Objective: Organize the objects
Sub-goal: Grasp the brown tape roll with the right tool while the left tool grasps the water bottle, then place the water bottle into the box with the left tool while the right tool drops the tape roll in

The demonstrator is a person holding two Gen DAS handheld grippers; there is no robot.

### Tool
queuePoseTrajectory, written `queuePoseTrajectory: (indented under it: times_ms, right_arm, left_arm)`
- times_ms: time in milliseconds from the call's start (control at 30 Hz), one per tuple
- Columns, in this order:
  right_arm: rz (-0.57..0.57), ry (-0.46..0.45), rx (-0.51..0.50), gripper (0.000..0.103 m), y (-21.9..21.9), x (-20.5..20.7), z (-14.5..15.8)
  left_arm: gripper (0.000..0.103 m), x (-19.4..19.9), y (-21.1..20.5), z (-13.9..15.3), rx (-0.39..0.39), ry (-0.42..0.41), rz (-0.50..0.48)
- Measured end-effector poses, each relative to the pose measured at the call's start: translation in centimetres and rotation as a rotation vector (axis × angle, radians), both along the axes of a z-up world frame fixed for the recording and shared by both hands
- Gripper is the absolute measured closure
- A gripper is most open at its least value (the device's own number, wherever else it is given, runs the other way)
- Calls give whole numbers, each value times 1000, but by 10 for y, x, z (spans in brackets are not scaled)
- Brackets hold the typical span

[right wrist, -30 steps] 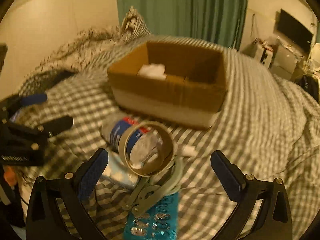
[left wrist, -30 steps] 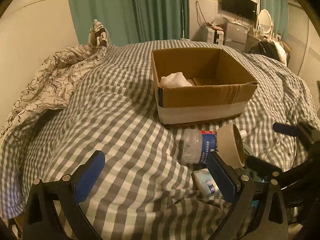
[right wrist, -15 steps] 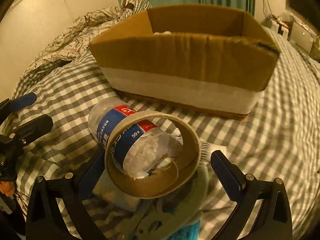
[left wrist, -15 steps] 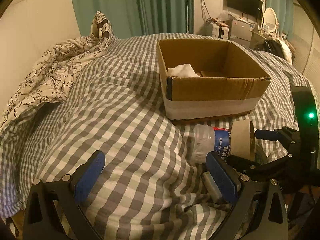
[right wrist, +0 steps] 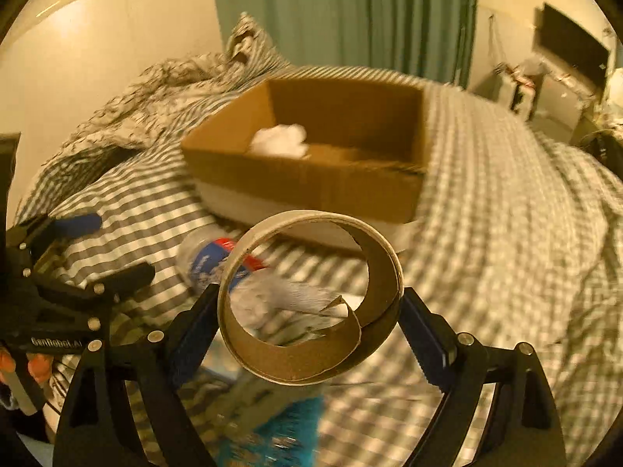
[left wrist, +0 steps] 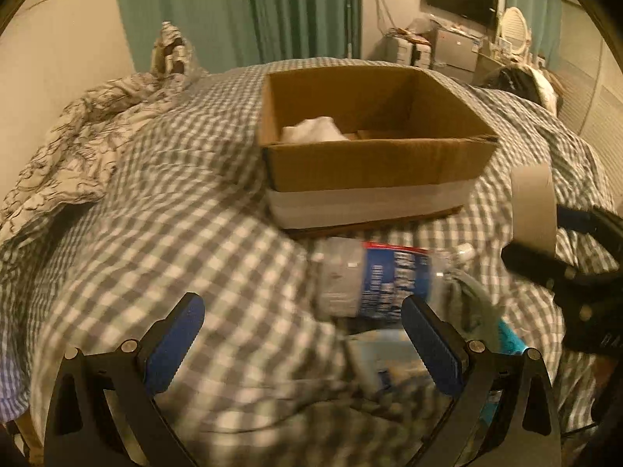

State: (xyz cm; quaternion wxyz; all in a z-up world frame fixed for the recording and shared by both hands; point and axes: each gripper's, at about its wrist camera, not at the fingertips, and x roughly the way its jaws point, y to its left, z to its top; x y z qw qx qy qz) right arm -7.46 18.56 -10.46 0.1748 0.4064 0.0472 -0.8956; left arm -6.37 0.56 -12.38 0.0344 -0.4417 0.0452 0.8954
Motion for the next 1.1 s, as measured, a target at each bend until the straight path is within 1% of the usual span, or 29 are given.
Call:
queuePoseTrajectory:
  times_ms: [167, 333, 600, 767, 900, 1000, 1067, 1100]
  right_arm:
    - [-57, 7, -25, 15, 29, -1, 7]
    - [-84, -14, -36, 14, 43, -8, -1]
    - [-85, -53, -34, 14, 44, -18, -19]
    - [-93, -63, -26, 14, 45, -21, -23]
    - [-102, -57, -21, 14, 46, -20, -20]
    - [-105, -50, -14, 14, 44, -17, -14]
    - [-101, -35, -8, 14, 41, -12, -7]
    - [-99, -26, -4, 14, 40, -9, -3]
  left_arm:
    - [0, -7, 23, -14, 16, -28, -53]
    - [0, -19, 35, -33, 10, -80, -94]
    - [0, -45, 42, -51, -5, -144, -103]
    - [0, -56, 49, -60, -37, -163, -128]
    - [0, -57, 48, -60, -19, -176, -145]
    - [0, -51, 46, -53, -2, -150, -160]
    - [6, -46, 47, -47, -8, -139, -181]
    - [11, -44, 48, -43, -19, -134, -189]
